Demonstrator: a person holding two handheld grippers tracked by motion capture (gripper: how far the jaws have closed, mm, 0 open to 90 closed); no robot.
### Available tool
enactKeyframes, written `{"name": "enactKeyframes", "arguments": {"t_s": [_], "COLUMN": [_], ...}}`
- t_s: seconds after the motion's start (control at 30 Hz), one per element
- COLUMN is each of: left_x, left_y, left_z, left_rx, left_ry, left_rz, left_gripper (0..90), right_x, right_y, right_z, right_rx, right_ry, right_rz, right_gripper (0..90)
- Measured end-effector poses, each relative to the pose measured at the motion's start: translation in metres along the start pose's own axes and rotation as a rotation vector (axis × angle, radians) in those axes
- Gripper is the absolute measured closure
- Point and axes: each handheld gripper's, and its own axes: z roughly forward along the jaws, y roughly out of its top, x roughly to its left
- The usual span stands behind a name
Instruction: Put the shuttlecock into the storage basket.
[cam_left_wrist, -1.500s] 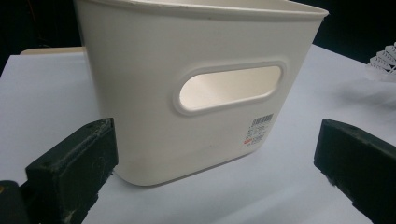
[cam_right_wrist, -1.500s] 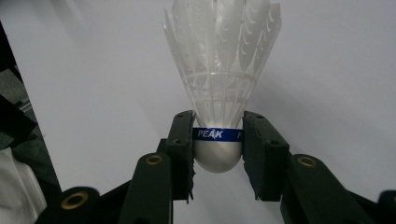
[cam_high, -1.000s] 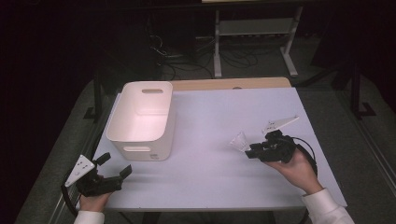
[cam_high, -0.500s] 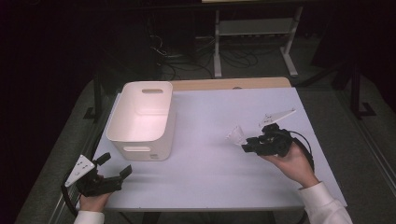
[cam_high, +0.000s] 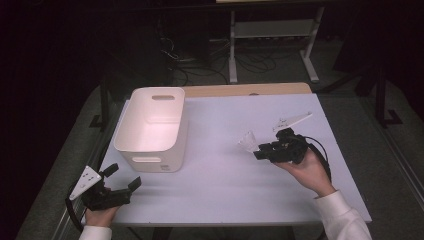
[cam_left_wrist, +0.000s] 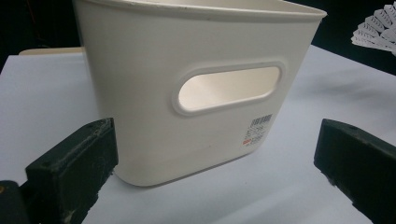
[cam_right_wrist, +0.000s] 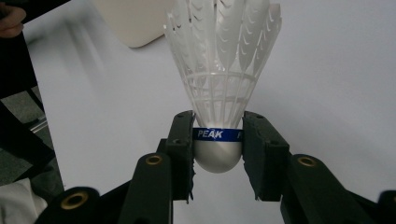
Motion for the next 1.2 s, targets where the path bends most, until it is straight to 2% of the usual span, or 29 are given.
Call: {"name": "enactKeyframes", "arguments": {"t_s": [0.3, 0.53, 0.83, 1.2], "left_x": [0.000, 0.000, 0.000, 0.000], "left_y": [0.000, 0.000, 0.000, 0.000], "left_z": [0.000, 0.000, 0.000, -0.001], "left_rx": [0.000, 0.003, 0.002, 0.003], "left_ry": [-0.002, 0.000, -0.001, -0.004], "left_rz": [0.000, 0.002, 0.002, 0.006], "left_gripper": [0.0, 0.0, 0.0, 0.0], "right_x": [0.002, 0.002, 0.002, 0.012], "right_y": [0.010, 0.015, 0.026, 0.058], "right_z": [0.004, 0.005, 0.008, 0.009], "right_rx": [0.001, 0.001, -0.002, 0.003], "right_ry": [0.012, 0.030, 0.037, 0.037], "right_rz": [-0.020, -0.003, -0.011, -0.060], "right_gripper": [63.8, 63.8, 63.8, 63.8]}}
